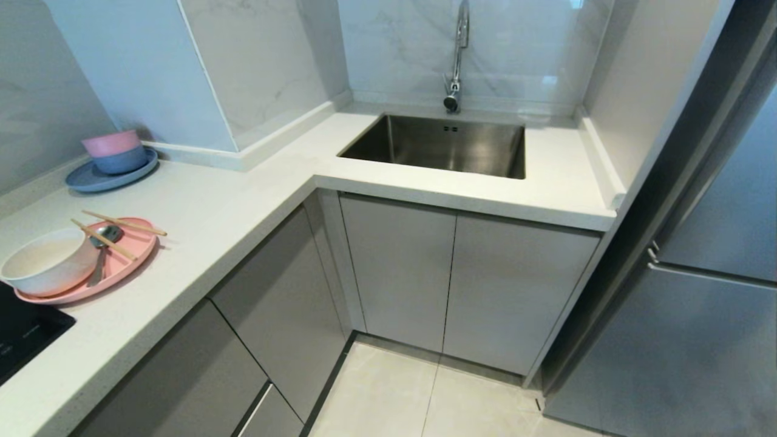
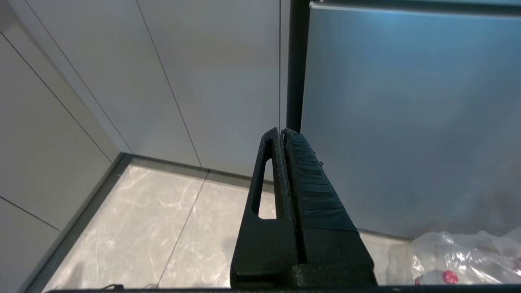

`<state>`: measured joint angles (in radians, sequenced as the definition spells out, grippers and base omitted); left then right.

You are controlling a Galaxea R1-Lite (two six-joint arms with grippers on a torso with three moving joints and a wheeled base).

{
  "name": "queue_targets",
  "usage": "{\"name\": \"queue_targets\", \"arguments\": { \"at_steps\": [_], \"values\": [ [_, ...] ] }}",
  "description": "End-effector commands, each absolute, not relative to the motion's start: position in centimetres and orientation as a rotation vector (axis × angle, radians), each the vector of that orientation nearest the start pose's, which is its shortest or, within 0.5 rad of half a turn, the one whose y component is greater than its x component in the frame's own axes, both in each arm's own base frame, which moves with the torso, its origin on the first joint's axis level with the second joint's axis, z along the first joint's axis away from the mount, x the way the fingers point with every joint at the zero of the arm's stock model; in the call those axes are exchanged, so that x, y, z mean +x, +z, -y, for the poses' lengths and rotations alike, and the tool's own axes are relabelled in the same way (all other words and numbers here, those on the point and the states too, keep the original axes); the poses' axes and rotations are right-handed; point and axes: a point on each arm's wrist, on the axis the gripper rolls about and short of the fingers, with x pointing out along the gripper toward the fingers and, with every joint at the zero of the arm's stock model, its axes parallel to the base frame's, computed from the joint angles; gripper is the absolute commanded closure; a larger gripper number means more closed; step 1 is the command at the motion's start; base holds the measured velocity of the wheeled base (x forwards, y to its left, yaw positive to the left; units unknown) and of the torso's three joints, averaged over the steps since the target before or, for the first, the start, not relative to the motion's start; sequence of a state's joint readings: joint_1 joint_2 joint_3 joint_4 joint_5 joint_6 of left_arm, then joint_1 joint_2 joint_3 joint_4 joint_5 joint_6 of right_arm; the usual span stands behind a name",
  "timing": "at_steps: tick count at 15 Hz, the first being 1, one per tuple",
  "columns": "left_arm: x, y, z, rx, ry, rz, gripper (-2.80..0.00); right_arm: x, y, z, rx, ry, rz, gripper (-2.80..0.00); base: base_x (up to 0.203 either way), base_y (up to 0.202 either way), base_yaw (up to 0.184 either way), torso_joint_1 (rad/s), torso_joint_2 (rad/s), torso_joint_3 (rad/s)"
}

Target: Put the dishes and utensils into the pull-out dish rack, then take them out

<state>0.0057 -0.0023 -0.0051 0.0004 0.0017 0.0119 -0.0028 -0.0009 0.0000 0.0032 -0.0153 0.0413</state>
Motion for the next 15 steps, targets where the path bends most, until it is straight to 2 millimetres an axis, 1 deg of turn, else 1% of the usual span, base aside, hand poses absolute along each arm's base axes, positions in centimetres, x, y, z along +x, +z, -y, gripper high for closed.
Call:
{"name": "queue_targets", "arguments": {
  "at_steps": [1,15],
  "values": [
    [-2.35,7.7,0.01,0.012,0.008,0.008,0.0,-2.27,7.47,0.03,0.041,-0.018,-0.004,0.0,0.0,0.0,0.0,0.002,0.0,0.194],
    [-2.34,7.68,0.01,0.009,0.008,0.009,0.0,-2.27,7.47,0.03,0.041,-0.019,-0.004,0.0,0.0,0.0,0.0,0.004,0.0,0.204]
  ]
}}
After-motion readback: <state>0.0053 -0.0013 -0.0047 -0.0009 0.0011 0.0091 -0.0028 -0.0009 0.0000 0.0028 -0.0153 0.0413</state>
